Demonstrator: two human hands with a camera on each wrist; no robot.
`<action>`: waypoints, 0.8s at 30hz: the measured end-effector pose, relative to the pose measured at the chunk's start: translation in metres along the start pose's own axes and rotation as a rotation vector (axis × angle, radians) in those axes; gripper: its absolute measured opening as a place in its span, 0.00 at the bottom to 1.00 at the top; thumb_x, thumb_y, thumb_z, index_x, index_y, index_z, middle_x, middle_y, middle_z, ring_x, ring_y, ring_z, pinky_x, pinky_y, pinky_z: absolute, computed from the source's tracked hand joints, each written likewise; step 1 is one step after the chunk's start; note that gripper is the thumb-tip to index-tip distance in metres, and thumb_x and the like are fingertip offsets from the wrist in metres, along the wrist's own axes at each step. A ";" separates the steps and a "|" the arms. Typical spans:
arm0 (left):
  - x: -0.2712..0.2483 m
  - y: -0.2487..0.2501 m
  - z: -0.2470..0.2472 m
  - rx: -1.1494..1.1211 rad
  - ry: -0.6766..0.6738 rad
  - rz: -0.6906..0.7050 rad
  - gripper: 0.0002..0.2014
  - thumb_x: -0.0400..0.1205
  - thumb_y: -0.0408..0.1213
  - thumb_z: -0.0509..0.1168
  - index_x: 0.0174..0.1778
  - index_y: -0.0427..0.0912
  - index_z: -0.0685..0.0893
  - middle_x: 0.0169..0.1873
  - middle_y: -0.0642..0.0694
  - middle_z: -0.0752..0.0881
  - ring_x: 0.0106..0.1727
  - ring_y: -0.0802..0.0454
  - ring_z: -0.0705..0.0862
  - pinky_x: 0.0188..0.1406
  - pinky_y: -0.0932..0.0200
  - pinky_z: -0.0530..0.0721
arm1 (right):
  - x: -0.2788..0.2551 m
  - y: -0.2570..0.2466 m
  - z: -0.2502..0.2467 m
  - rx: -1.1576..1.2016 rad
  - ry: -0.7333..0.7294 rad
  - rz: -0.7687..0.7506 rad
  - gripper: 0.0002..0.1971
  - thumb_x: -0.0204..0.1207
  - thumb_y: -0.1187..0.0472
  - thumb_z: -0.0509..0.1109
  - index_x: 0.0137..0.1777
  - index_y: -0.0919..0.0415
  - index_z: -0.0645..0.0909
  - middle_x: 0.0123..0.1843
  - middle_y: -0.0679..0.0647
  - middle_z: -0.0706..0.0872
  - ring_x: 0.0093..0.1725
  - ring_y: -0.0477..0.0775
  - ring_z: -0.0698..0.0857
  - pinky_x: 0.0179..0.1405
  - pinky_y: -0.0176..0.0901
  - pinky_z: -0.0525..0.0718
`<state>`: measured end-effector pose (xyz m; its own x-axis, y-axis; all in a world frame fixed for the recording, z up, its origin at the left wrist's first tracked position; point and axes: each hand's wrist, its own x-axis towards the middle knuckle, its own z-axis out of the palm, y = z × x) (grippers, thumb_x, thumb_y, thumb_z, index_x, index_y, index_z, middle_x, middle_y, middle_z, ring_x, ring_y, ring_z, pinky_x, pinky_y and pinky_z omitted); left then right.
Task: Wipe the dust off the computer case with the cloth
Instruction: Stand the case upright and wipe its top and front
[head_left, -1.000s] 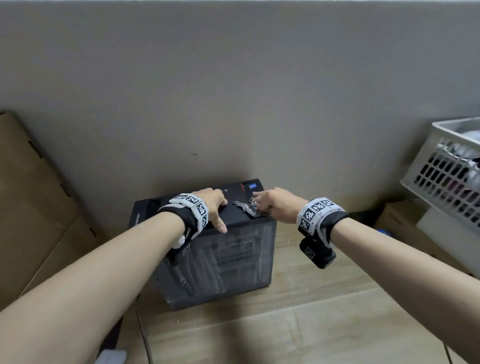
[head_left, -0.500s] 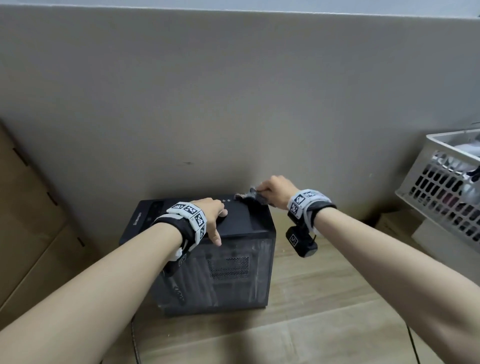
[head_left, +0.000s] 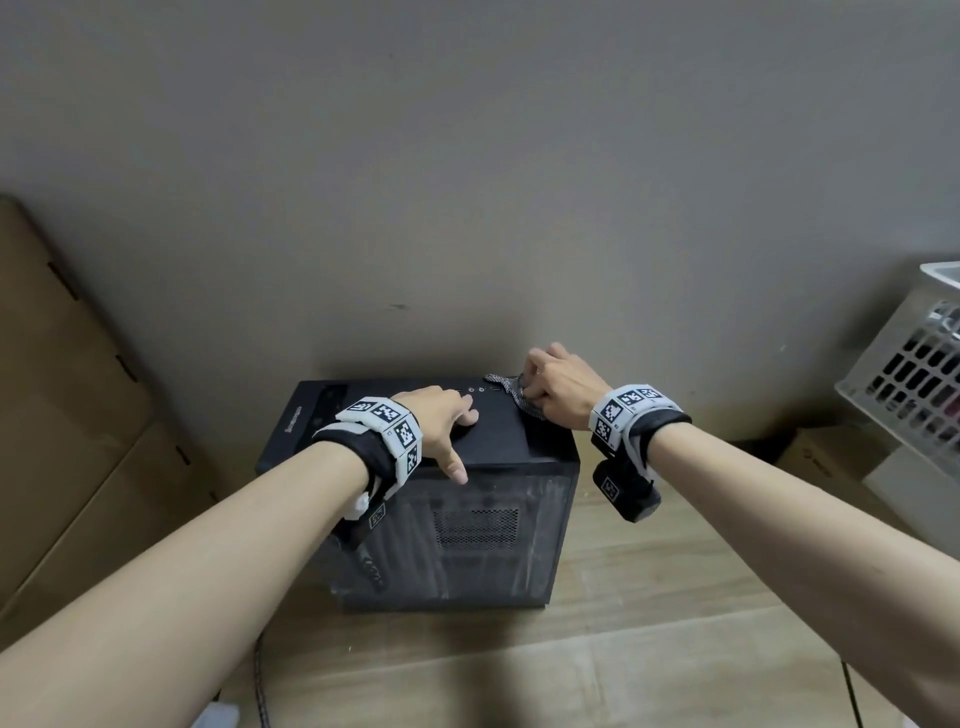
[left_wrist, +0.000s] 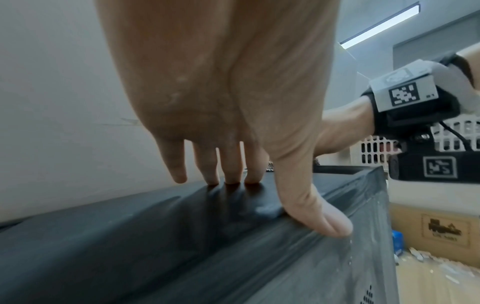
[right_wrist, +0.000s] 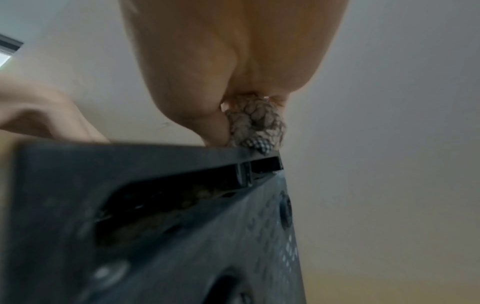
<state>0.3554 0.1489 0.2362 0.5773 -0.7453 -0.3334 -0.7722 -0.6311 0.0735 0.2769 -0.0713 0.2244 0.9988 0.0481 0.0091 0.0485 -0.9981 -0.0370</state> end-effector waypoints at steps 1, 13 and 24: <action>-0.001 0.001 0.000 0.007 0.000 -0.005 0.53 0.59 0.61 0.80 0.80 0.50 0.68 0.80 0.57 0.67 0.78 0.51 0.68 0.65 0.52 0.72 | -0.002 -0.001 -0.002 0.016 -0.012 -0.019 0.09 0.72 0.67 0.67 0.39 0.56 0.88 0.53 0.43 0.77 0.56 0.54 0.69 0.51 0.50 0.74; -0.005 0.011 -0.007 0.078 0.034 0.002 0.47 0.55 0.61 0.82 0.68 0.46 0.77 0.63 0.48 0.80 0.69 0.43 0.78 0.59 0.51 0.79 | -0.067 -0.012 -0.010 0.321 0.010 -0.176 0.16 0.77 0.70 0.68 0.33 0.51 0.84 0.48 0.44 0.80 0.52 0.50 0.70 0.48 0.32 0.75; -0.091 -0.106 0.046 -0.311 0.378 -0.352 0.28 0.84 0.52 0.57 0.76 0.39 0.71 0.77 0.42 0.70 0.79 0.44 0.67 0.76 0.47 0.68 | -0.058 -0.070 0.018 0.499 0.316 0.275 0.14 0.79 0.63 0.64 0.47 0.48 0.91 0.53 0.54 0.83 0.56 0.59 0.79 0.57 0.50 0.76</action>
<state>0.3729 0.2938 0.2160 0.8825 -0.4691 -0.0345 -0.4369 -0.8446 0.3094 0.2152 -0.0035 0.2086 0.9287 -0.2961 0.2235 -0.1354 -0.8314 -0.5389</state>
